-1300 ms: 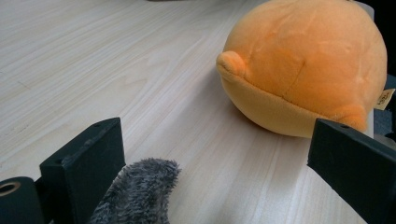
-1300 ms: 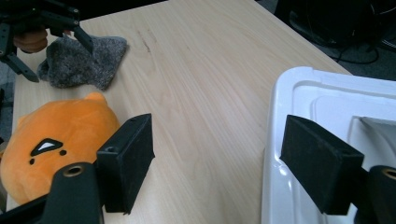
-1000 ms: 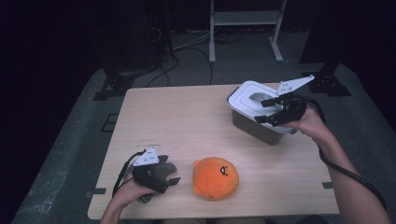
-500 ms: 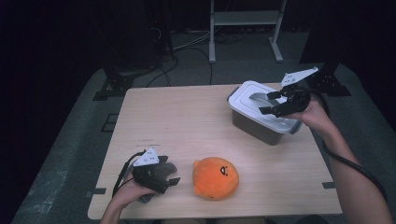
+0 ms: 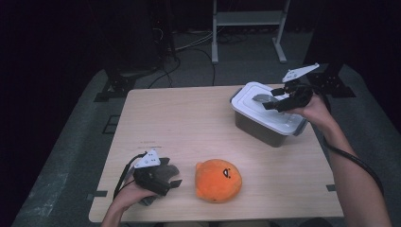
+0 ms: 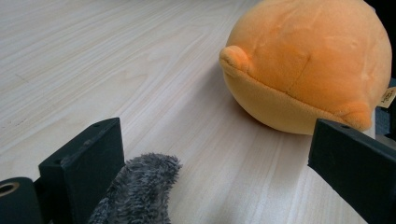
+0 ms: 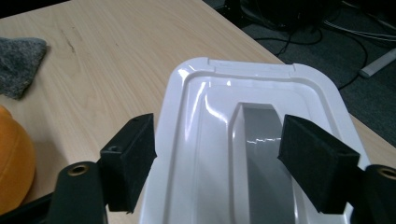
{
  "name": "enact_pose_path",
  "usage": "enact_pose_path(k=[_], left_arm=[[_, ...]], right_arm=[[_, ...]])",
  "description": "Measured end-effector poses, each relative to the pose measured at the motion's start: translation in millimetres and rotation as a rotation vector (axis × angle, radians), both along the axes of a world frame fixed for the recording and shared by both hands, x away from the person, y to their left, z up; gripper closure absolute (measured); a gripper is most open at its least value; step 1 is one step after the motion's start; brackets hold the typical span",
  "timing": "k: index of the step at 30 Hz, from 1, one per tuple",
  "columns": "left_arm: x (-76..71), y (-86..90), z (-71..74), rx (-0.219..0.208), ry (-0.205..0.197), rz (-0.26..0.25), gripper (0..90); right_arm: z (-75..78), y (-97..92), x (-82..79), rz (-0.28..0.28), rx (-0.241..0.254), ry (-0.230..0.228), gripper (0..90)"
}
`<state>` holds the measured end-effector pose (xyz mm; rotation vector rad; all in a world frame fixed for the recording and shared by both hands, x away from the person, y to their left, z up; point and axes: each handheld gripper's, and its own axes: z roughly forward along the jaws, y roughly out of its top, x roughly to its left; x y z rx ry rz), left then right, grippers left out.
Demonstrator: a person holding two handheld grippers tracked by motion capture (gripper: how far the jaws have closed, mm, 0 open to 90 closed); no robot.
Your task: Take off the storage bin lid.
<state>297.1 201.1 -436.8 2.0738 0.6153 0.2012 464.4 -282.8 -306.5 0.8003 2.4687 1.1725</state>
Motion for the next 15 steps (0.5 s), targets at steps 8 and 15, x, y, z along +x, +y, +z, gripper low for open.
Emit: enact_pose_path(k=[8,15], left_arm=[[-0.1,0.1,-1.2,-0.002,0.003,-0.001,2.7],[-0.1,0.7,-1.1,-0.006,0.003,-0.002,2.7]], right_arm=[[-8.0,-2.8,11.2,-0.027,-0.008,0.007,28.3],[-11.6,-4.3,17.7,-0.042,-0.013,0.007,31.1]])
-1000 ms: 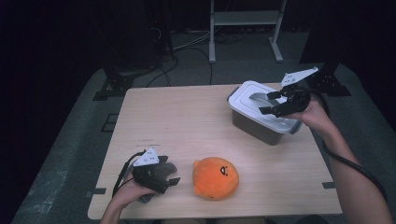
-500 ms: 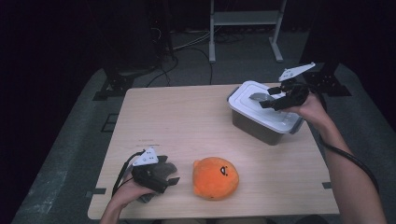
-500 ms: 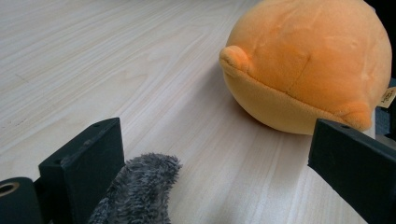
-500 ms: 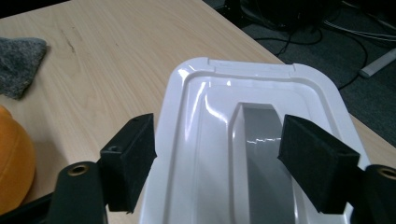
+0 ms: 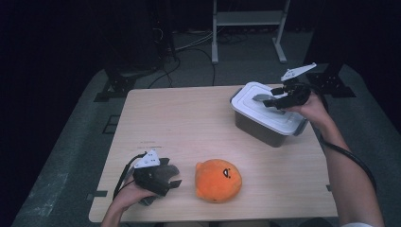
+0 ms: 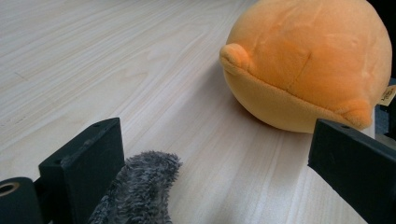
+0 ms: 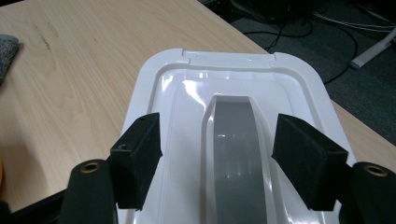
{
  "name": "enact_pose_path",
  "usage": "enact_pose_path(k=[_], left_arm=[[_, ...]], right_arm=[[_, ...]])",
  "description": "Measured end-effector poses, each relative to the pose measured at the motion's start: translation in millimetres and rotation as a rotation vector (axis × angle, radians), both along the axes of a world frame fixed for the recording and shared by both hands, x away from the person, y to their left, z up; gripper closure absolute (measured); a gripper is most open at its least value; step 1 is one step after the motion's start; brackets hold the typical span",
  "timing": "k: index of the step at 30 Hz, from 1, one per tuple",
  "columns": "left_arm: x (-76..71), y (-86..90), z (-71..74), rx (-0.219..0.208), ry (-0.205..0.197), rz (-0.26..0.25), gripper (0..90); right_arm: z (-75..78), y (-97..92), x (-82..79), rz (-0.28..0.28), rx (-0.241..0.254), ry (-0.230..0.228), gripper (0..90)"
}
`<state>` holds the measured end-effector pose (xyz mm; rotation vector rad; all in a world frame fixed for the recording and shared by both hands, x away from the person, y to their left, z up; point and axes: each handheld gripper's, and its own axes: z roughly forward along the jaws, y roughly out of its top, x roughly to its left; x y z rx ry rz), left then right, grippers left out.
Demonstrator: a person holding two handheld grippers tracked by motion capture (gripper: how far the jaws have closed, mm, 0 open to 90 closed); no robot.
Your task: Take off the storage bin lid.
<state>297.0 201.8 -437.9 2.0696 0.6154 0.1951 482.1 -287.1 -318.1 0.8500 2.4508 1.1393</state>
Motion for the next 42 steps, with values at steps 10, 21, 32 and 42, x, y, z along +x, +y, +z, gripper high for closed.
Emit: enact_pose_path(k=[10,21,32,42], left_arm=[[-0.1,2.0,0.9,-0.004,0.0,0.004,2.7],[-0.2,2.4,0.8,-0.009,0.001,0.003,2.7],[-0.3,2.9,1.1,-0.011,0.001,0.002,2.7],[-0.5,3.2,0.9,-0.013,0.001,0.002,2.7]], right_arm=[[-6.9,0.2,4.8,-0.008,-0.02,-0.001,42.0],[-11.1,-2.1,4.1,-0.007,-0.017,-0.015,59.8],[-11.2,-3.5,5.0,-0.002,-0.008,-0.012,65.3],[-10.7,1.4,3.7,0.034,-0.007,-0.002,65.4]])
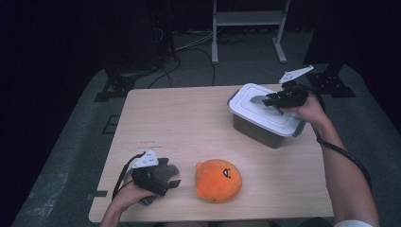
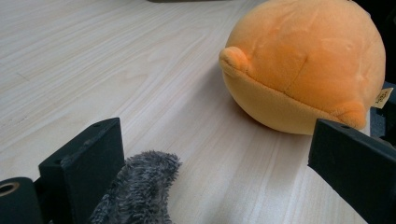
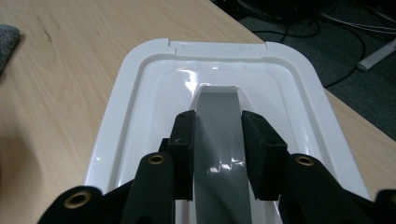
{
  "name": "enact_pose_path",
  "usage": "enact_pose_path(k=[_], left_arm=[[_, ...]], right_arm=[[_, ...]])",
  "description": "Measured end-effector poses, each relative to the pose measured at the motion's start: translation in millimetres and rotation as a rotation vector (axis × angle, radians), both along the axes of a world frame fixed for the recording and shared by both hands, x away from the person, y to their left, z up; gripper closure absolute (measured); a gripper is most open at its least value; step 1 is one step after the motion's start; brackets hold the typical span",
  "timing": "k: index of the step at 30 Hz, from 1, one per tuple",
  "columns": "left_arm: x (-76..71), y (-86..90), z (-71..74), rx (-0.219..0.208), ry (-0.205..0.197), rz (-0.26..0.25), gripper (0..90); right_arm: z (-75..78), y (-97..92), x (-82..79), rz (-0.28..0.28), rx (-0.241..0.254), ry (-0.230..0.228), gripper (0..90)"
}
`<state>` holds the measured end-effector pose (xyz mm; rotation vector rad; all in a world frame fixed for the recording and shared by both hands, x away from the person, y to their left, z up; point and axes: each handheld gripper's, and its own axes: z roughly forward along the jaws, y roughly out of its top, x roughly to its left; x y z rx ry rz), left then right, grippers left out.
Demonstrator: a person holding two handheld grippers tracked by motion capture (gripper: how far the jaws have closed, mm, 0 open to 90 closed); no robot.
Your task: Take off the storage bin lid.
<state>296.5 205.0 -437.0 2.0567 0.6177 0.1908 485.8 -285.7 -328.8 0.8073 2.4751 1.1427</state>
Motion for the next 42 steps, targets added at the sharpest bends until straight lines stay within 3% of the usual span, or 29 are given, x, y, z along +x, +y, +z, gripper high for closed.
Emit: enact_pose_path(k=[21,42], left_arm=[[-0.9,-0.4,0.2,-0.002,0.005,-0.002,2.7],[-1.6,0.5,0.1,-0.004,0.005,-0.005,2.7]], right_arm=[[0.5,20.7,-5.0,0.081,0.002,0.013,65.5],[3.8,72.9,-15.4,0.265,-0.035,0.013,65.6]])
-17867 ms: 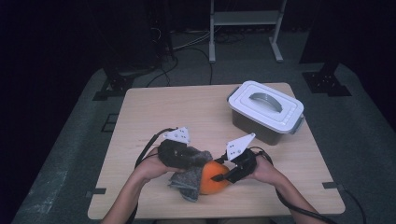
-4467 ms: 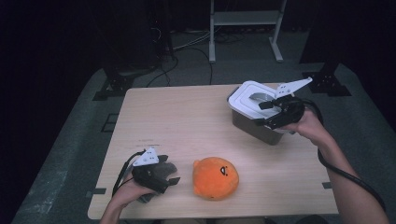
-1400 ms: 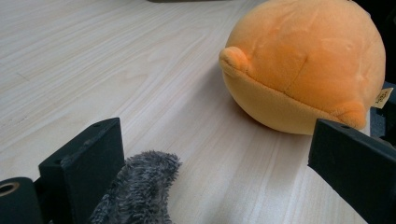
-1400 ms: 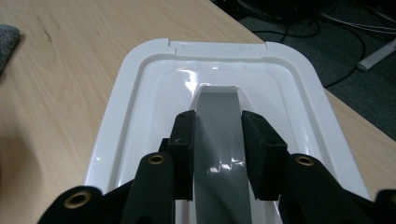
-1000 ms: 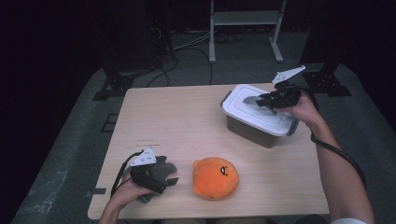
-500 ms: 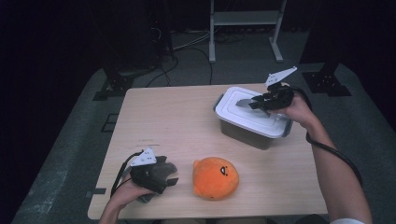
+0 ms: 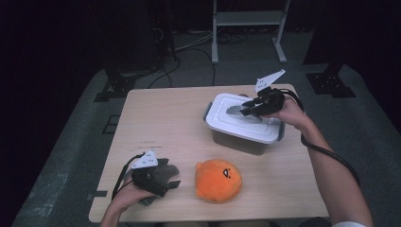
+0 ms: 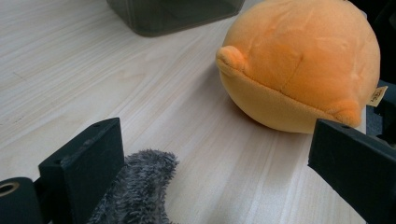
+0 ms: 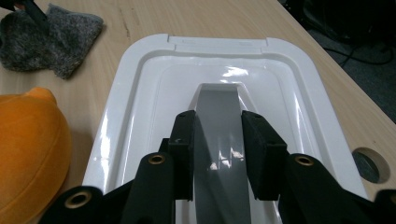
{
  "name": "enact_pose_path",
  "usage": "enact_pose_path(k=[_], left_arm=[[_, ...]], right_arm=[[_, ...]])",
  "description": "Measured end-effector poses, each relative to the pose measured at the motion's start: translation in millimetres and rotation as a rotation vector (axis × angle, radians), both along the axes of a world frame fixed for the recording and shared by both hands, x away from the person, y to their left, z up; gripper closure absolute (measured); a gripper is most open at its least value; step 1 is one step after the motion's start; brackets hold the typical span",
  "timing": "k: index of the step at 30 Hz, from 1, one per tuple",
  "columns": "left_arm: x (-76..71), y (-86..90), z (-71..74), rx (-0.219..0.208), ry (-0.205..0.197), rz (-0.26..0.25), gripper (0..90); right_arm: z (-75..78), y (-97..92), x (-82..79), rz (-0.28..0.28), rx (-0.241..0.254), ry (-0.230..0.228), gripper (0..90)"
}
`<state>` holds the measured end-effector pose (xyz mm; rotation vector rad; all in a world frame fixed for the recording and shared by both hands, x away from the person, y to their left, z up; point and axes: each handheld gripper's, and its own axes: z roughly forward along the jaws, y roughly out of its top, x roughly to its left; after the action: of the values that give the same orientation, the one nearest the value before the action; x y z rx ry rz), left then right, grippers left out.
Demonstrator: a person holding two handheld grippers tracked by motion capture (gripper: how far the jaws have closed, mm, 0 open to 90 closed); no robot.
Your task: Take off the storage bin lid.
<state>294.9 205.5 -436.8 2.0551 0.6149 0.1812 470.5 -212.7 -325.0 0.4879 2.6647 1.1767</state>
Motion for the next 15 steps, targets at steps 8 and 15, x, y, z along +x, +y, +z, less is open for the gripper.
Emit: enact_pose_path(k=[8,15], left_arm=[[-0.3,0.8,0.1,0.0,0.0,0.002,2.6],[-0.4,0.9,-0.5,0.003,0.003,-0.003,2.6]], right_arm=[[-0.9,19.5,-3.7,0.059,0.011,0.003,65.6],[-0.5,35.9,-6.2,0.113,0.007,0.002,65.6]])
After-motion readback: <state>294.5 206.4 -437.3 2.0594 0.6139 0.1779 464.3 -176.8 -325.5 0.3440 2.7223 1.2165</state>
